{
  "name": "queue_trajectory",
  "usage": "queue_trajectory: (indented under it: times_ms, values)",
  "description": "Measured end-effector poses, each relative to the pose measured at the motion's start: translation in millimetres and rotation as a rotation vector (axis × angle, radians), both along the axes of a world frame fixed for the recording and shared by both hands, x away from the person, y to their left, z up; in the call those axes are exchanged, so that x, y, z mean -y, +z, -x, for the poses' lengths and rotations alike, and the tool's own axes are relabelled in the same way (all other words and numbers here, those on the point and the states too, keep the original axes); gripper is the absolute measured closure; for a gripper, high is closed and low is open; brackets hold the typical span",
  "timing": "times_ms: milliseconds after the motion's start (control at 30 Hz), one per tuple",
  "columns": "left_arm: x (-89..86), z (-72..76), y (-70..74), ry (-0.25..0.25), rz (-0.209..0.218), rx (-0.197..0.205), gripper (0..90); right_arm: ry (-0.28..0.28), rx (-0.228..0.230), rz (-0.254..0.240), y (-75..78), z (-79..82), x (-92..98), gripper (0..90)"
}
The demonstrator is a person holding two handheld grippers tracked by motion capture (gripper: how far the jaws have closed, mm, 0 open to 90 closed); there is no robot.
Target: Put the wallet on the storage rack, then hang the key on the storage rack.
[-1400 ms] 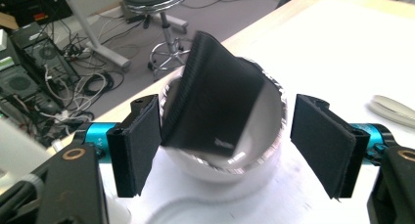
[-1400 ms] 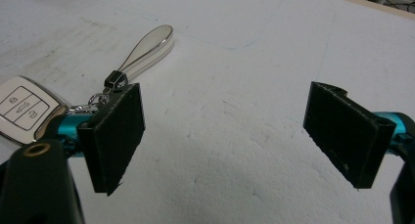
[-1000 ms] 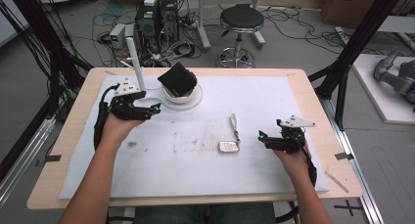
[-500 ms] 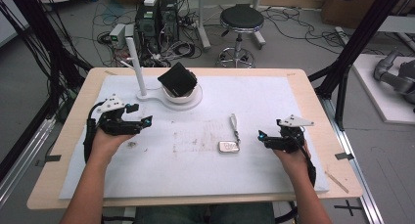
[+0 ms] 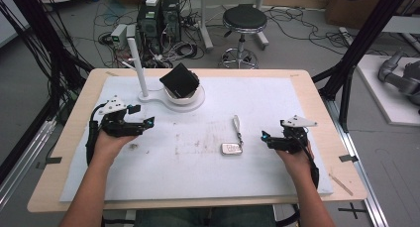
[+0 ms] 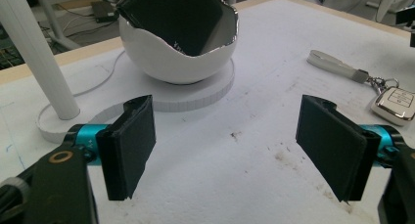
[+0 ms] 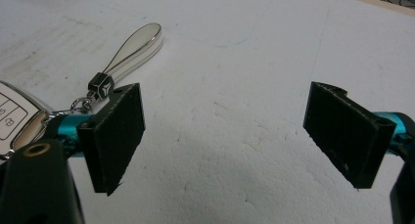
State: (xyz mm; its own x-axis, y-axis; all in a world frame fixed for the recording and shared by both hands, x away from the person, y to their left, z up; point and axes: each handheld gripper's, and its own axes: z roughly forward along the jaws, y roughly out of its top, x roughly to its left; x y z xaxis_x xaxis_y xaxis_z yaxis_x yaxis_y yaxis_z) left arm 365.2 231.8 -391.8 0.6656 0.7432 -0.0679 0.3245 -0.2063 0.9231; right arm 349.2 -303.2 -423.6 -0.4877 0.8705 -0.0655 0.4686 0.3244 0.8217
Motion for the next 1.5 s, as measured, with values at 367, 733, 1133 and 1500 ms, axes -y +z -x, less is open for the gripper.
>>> queue_trajectory:
  times_ms: [367,733,1133,1500]
  values:
    - [-3.0,0.9,0.8,0.007,0.021,0.007,22.7,0.003,0.003,0.002,-0.3,-1.3,-2.7,15.6]
    - [-9.8,8.7,2.9,0.019,0.008,0.023,22.7,0.011,0.019,0.002,2.5,-6.2,-15.5,15.6]
    - [-31.6,26.7,3.1,0.07,0.003,0.031,22.7,0.055,-0.012,0.004,-0.5,-29.7,-59.1,15.6]
    - [-38.1,30.2,1.8,0.09,0.0,0.029,22.7,0.099,-0.21,0.076,-23.7,-40.9,-91.2,37.5]
